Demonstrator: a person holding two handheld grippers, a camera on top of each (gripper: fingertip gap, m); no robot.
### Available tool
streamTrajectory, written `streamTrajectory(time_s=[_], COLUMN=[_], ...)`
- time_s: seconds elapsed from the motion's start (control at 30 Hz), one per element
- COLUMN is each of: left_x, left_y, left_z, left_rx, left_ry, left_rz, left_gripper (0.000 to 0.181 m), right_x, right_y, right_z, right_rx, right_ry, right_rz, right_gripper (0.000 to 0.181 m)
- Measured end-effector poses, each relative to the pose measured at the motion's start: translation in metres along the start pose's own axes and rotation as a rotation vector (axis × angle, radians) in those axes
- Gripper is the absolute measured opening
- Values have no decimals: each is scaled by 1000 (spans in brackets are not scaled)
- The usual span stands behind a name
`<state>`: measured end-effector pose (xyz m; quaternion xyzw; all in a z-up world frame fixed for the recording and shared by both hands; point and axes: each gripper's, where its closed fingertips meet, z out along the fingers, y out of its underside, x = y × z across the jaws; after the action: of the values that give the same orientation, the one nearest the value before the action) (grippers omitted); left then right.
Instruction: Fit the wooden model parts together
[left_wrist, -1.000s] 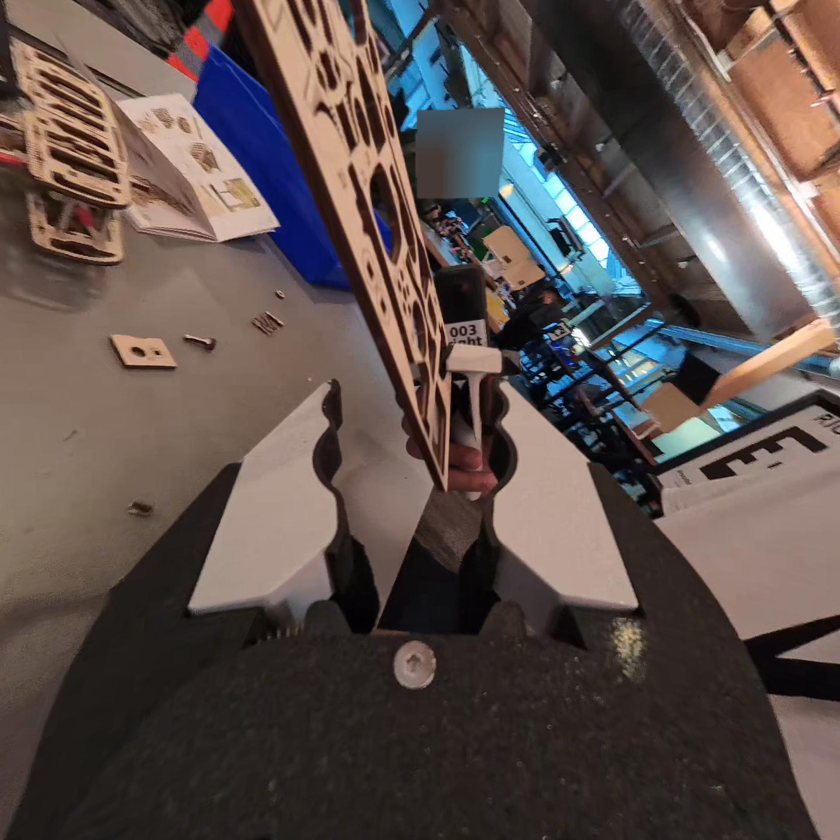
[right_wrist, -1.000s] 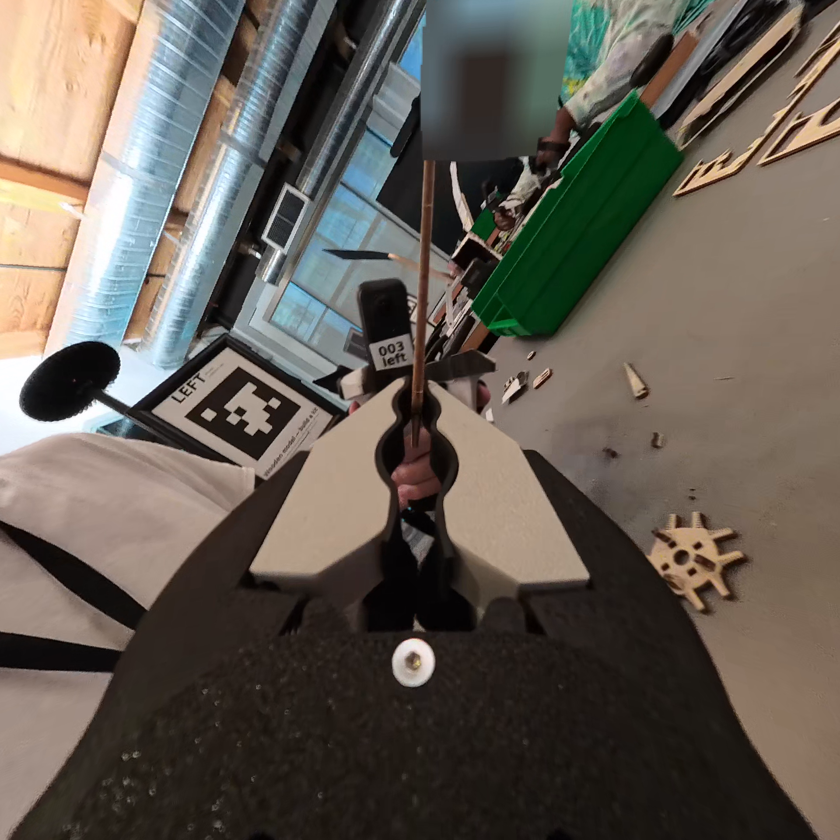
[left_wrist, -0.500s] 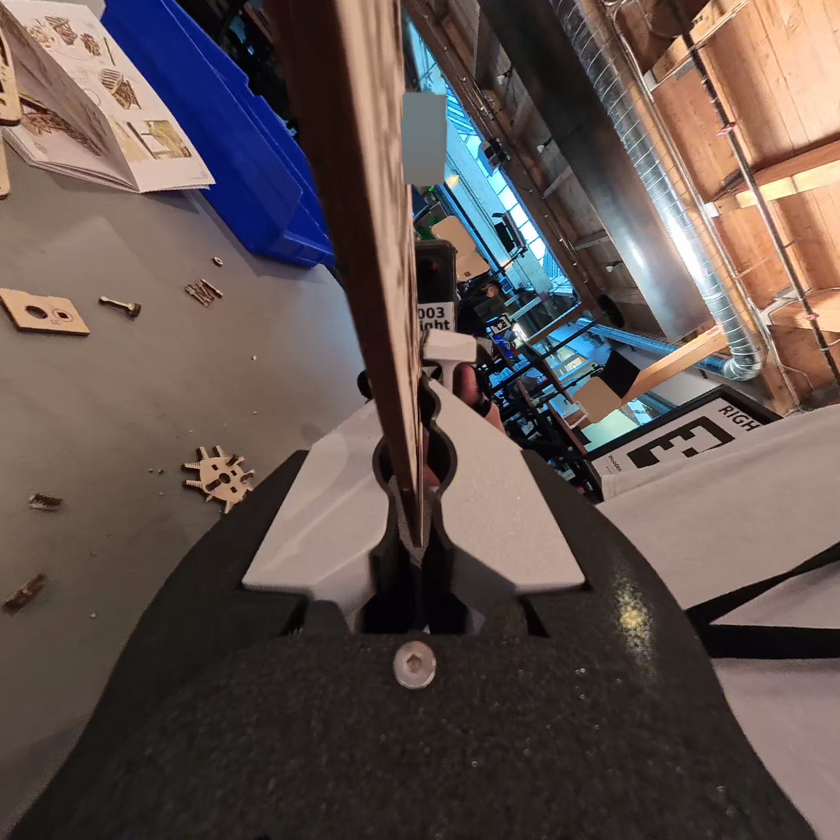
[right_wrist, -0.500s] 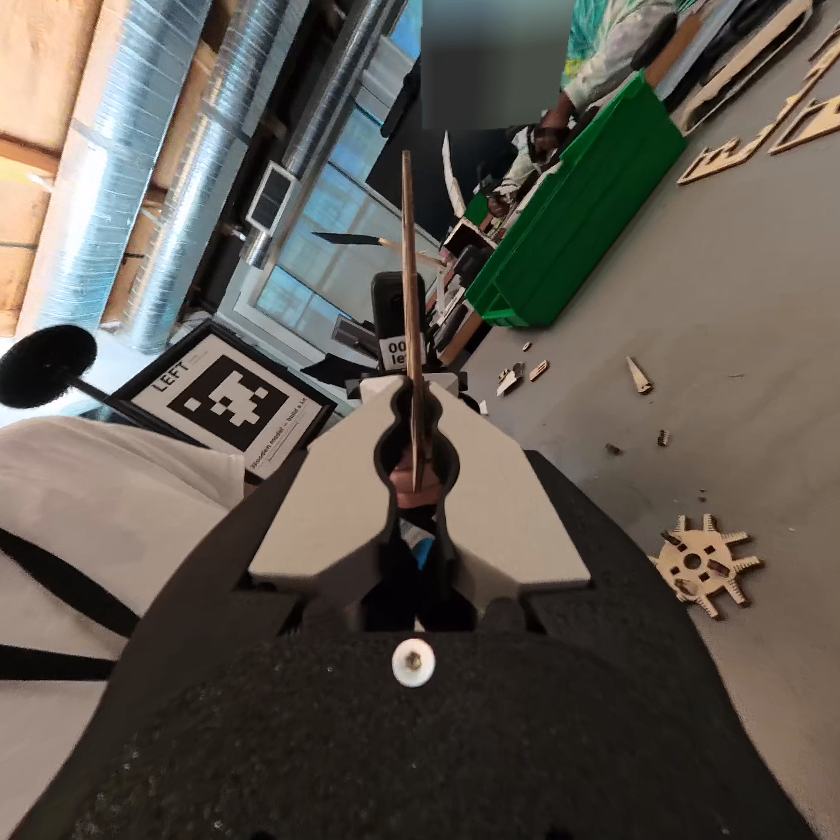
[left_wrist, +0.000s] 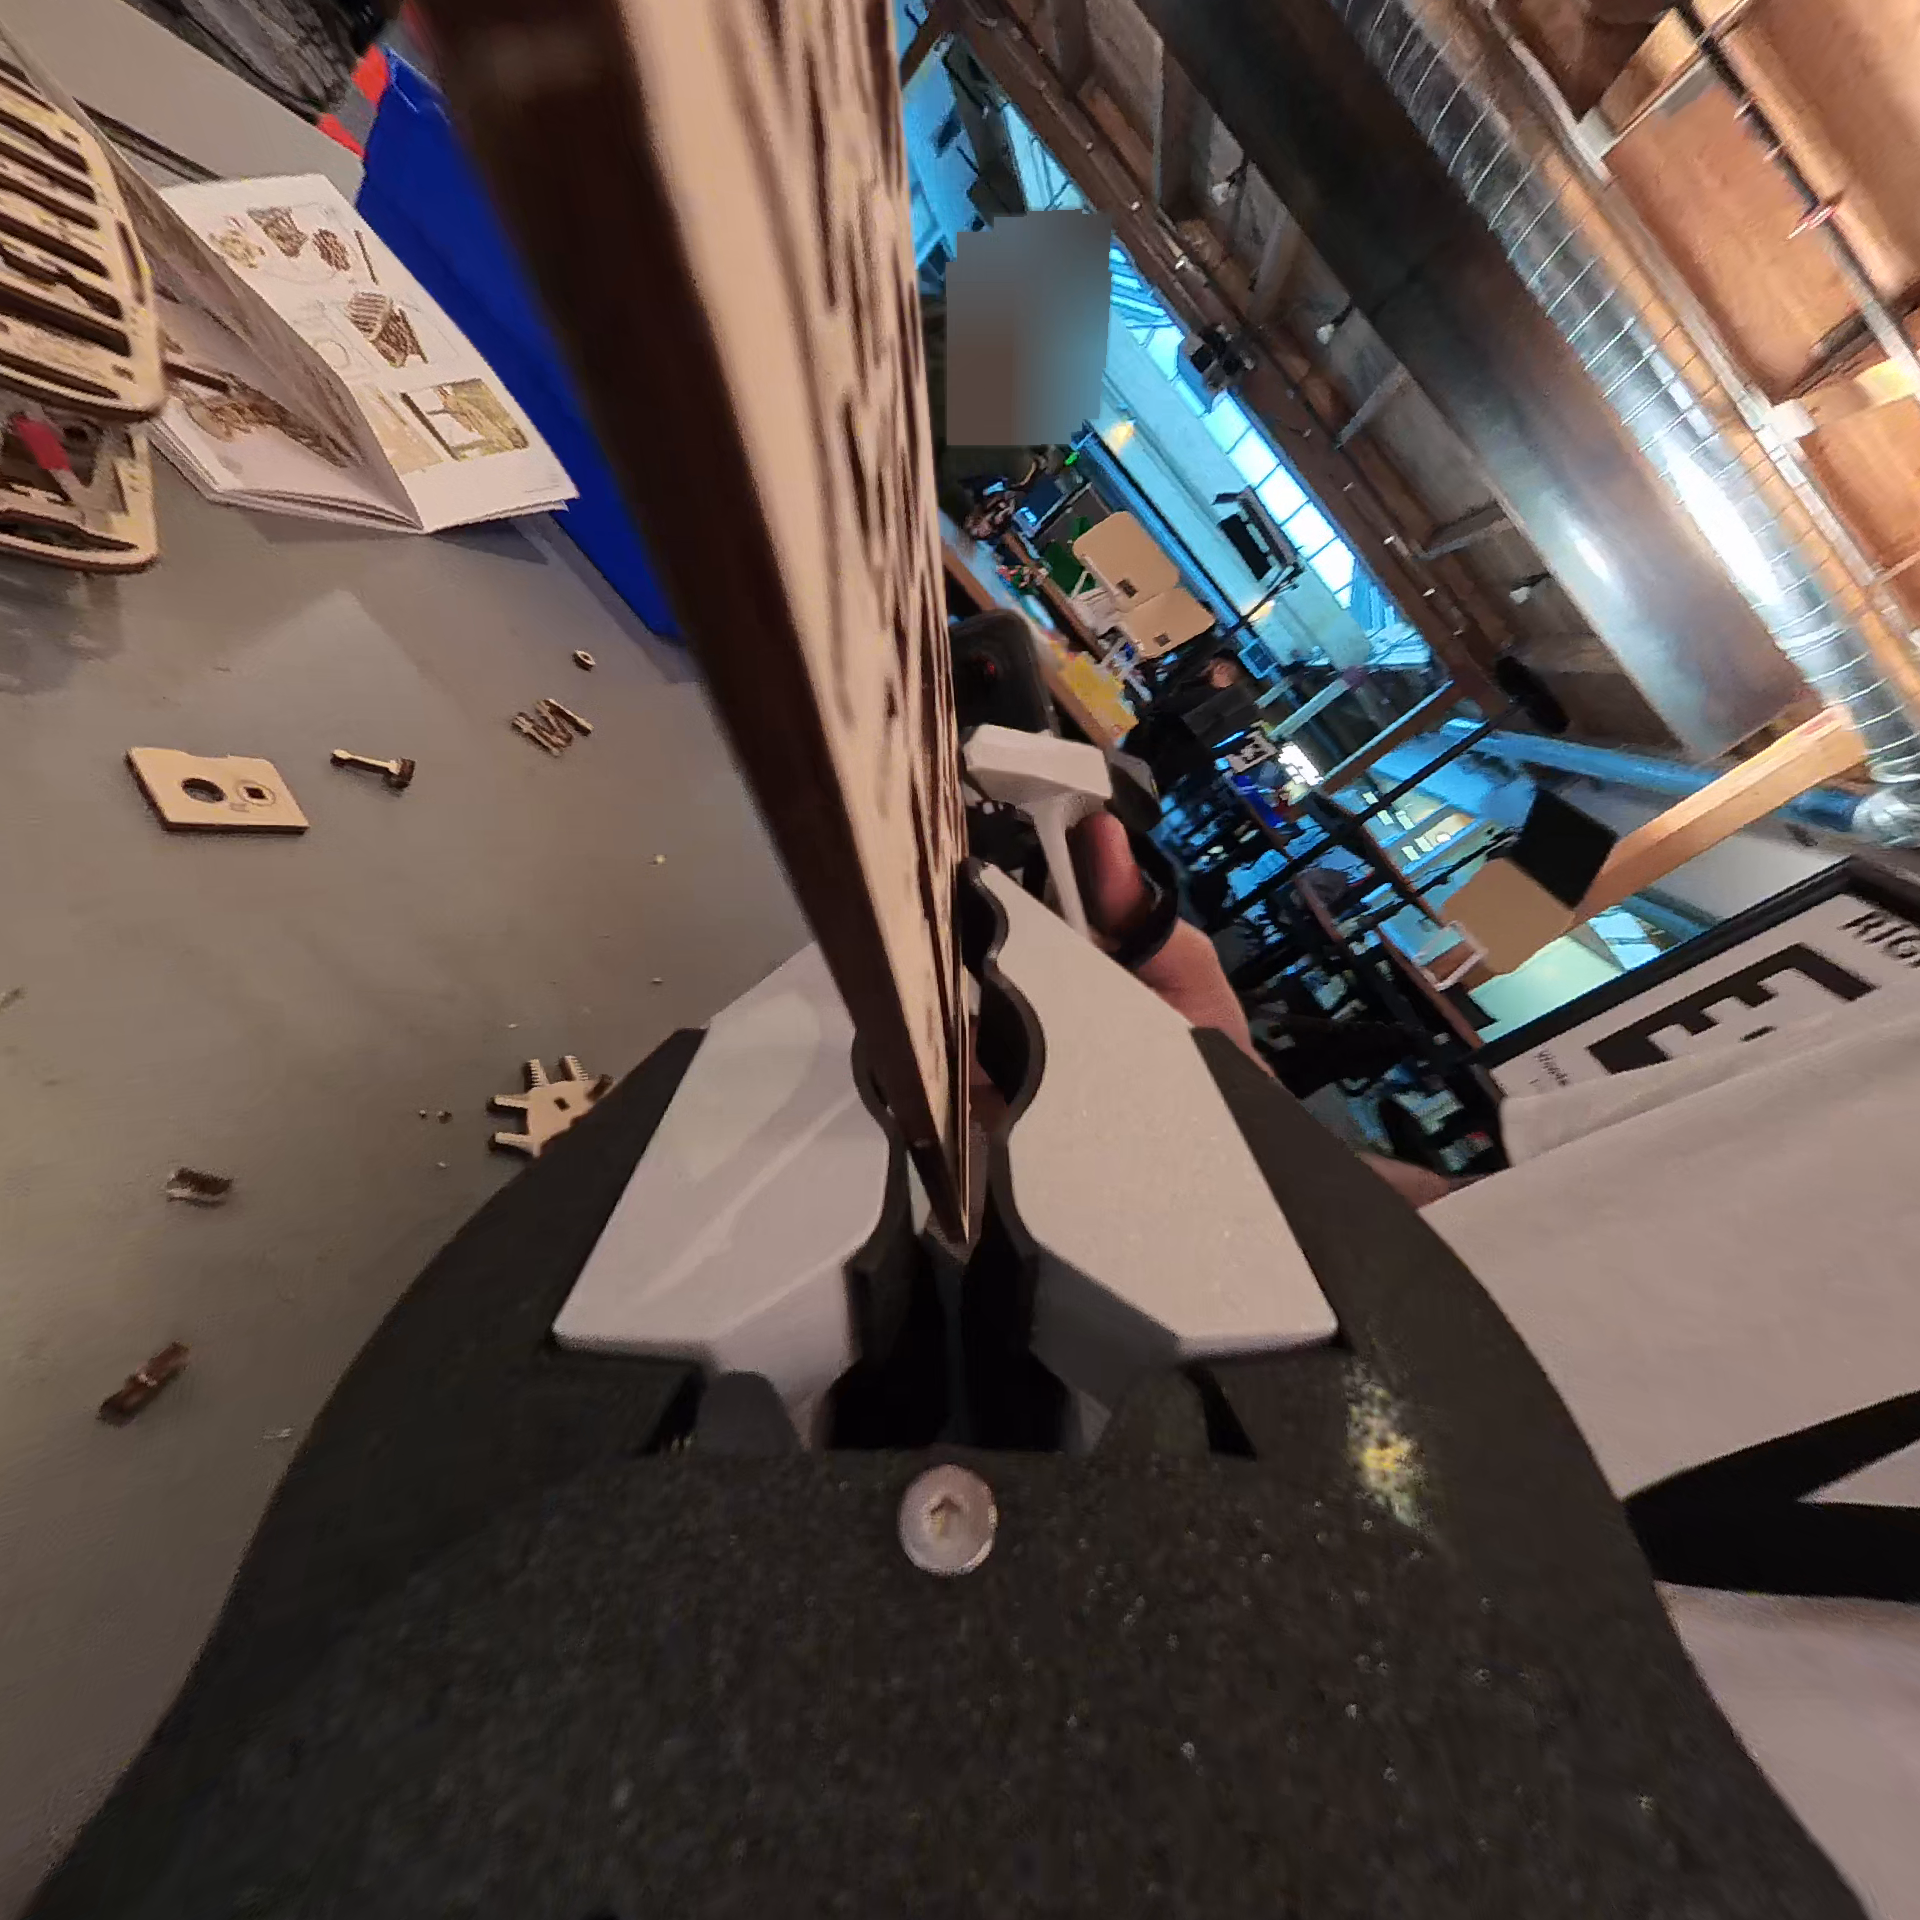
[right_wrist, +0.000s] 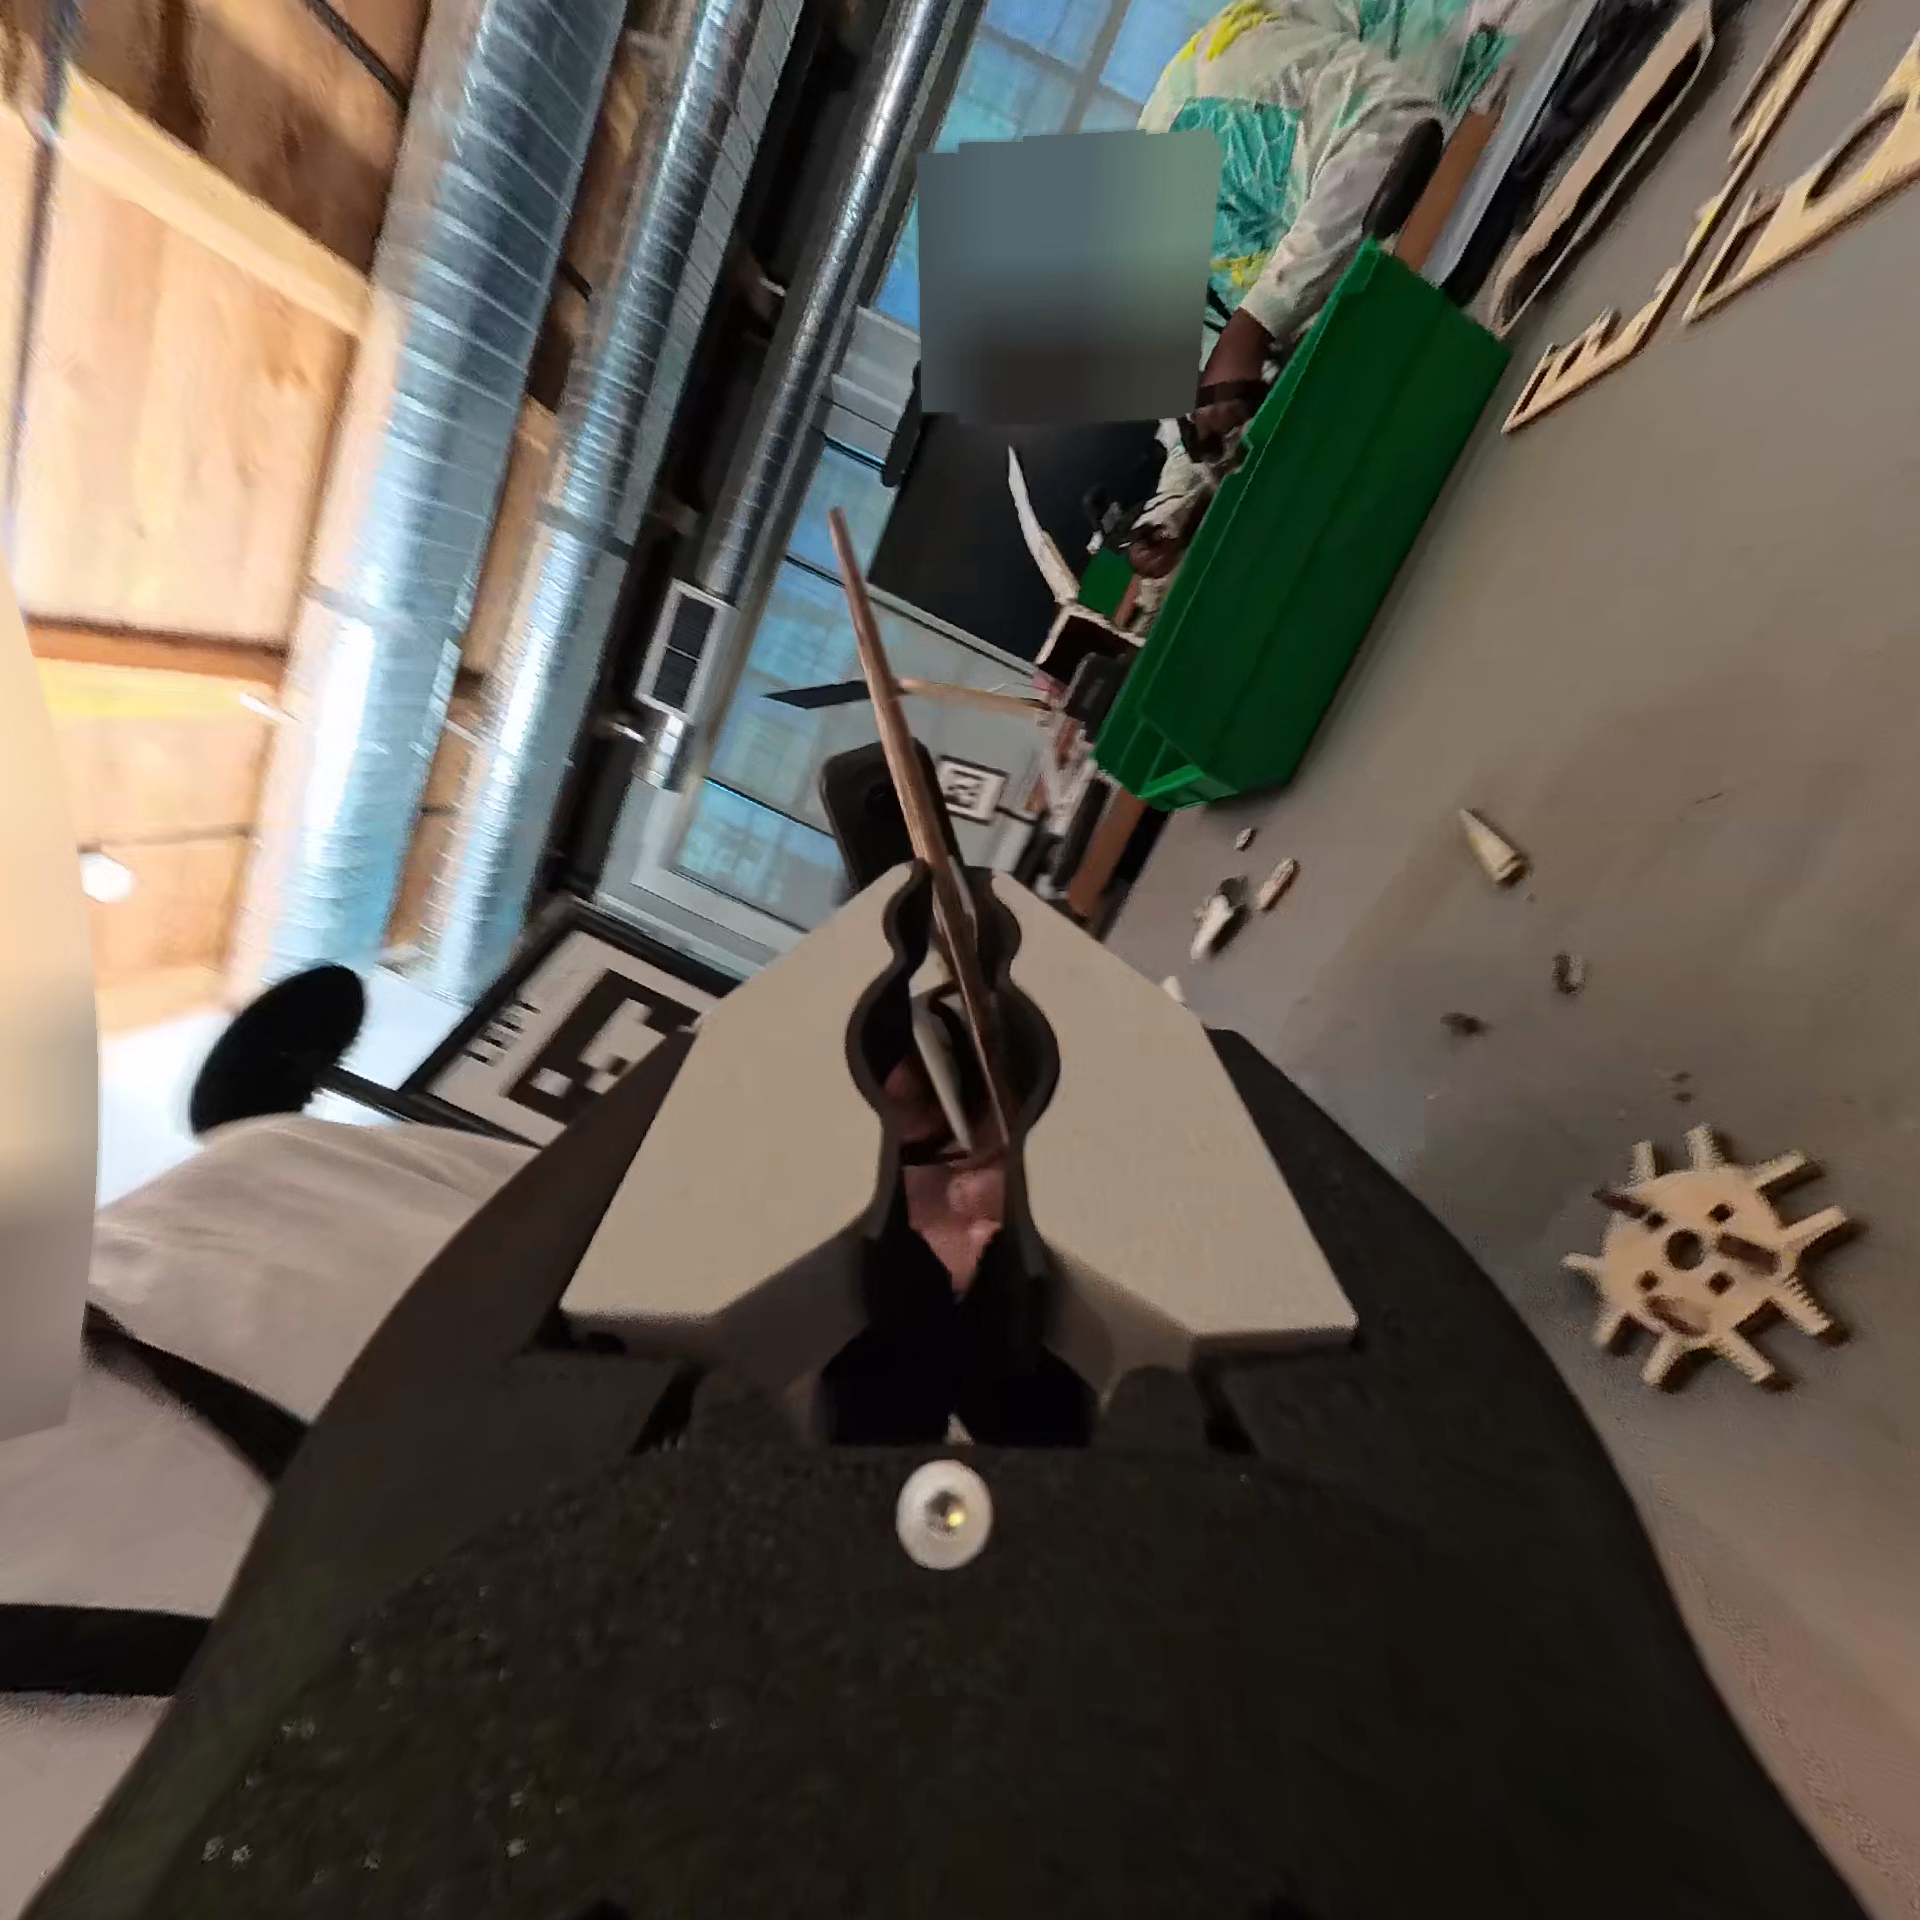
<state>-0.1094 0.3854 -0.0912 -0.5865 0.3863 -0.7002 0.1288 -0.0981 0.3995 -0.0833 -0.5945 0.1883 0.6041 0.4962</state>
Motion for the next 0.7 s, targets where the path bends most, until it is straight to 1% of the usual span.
streamTrajectory(time_s=[0.07, 0.1, 0.17, 0.27, 0.33, 0.43, 0.5, 0.63, 0.7], left_x=[-1, -3, -6, -6, -6, -3, -4, -7, -12], left_y=[2, 3, 5, 4, 4, 4, 4, 5, 8], left_z=[3, 4, 6, 7, 9, 11, 12, 14, 14], left_rx=[-5, -13, -19, -27, -31, -21, -24, -36, -51], left_ry=[-34, -54, -100, -195, -229, -249, -262, -279, -298], left_rz=[36, 50, 89, 229, 275, 315, 330, 336, 333], left_gripper=[1, 1, 1, 2, 3, 3, 3, 3, 3], right_x=[3, 7, 11, 10, 10, 6, 7, 10, 17], right_y=[-2, -2, -3, -5, -6, -6, -6, -7, -7], right_z=[-2, -4, -5, -5, -7, -9, -10, -13, -14], right_rx=[26, 35, 34, 22, 18, -1, -1, -20, -36], right_ry=[-32, -16, 38, 99, 127, 181, 201, 263, 317], right_rz=[98, 101, 43, -57, -94, -209, -244, -340, -389], right_gripper=[6, 6, 7, 8, 9, 10, 10, 10, 11])
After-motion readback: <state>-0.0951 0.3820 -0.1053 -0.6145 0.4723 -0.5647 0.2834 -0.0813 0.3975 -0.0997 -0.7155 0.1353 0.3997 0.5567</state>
